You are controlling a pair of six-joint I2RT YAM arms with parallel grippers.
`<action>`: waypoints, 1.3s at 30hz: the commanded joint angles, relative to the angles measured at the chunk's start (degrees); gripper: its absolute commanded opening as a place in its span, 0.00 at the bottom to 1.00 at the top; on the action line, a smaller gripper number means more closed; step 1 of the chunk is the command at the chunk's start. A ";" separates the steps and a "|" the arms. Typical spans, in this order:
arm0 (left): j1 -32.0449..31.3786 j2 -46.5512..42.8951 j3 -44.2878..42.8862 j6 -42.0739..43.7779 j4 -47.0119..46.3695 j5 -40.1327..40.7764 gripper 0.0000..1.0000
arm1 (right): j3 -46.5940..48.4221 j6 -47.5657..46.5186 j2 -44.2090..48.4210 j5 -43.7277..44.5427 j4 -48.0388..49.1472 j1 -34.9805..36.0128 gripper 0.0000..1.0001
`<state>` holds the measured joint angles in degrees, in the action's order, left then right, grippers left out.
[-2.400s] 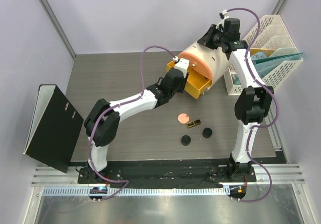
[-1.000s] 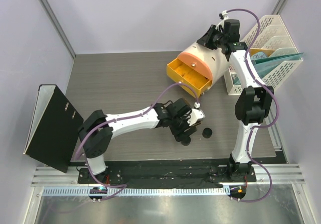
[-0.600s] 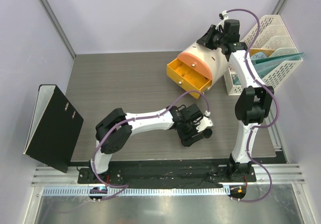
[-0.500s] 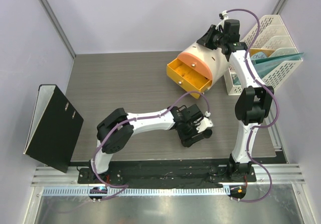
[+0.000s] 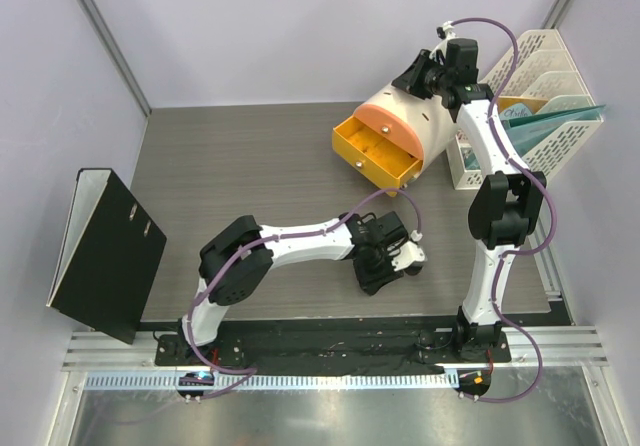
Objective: Organize the makeup
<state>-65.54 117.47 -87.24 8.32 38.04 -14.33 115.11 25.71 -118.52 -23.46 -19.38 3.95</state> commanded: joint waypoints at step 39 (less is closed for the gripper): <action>14.03 -5.68 -26.75 1.70 -20.90 30.66 0.00 | -3.05 -1.72 -2.51 1.32 -13.14 -0.69 0.19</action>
<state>-51.94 108.90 -110.10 9.56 24.53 10.46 115.11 25.71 -118.52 -23.64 -19.40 3.95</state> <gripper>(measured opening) 0.450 0.184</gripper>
